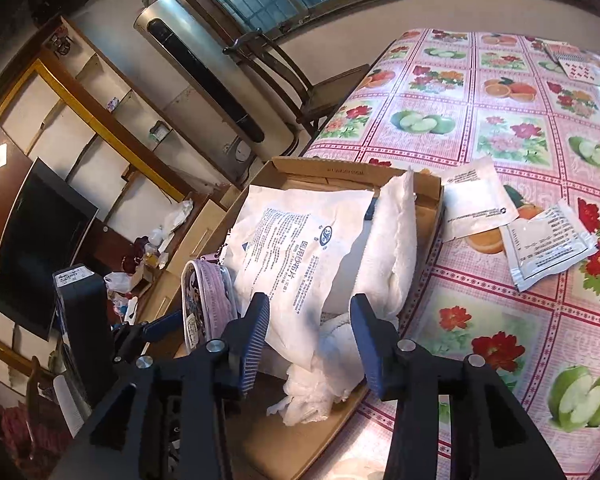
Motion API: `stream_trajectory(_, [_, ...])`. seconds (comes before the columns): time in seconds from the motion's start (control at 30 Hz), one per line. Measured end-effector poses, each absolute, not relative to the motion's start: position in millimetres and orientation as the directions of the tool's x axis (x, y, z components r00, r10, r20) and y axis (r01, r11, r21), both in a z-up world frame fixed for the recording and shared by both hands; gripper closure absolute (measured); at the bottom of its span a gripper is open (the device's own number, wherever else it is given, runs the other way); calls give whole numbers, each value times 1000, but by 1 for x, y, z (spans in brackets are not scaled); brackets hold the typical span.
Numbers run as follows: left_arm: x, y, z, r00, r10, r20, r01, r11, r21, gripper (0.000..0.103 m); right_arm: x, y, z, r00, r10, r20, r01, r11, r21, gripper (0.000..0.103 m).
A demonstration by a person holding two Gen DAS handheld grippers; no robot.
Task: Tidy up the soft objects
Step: 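Open both tools to release the clear box and paper packet into the box, then move both tools back toward the sachets and tape roll on the table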
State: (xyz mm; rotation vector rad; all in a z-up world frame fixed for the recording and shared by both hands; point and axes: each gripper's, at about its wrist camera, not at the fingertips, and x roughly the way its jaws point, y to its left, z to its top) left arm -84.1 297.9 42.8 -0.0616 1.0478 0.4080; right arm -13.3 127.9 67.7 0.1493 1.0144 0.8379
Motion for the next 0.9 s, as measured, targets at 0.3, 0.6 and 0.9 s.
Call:
stream_trajectory(0.3, [-95, 277, 57, 463, 300, -834, -323, 933, 157, 0, -19, 77, 82, 267, 716, -645, -520, 671, 529, 58])
stream_trajectory(0.6, [-96, 235, 91, 549, 239, -801, -254, 961, 113, 0, -19, -4, 105, 356, 719, -597, -467, 690, 553, 53])
stream_trajectory(0.9, [-67, 185, 102, 592, 123, -797, -174, 984, 23, 0, -17, -49, 105, 385, 698, -604, -413, 715, 563, 53])
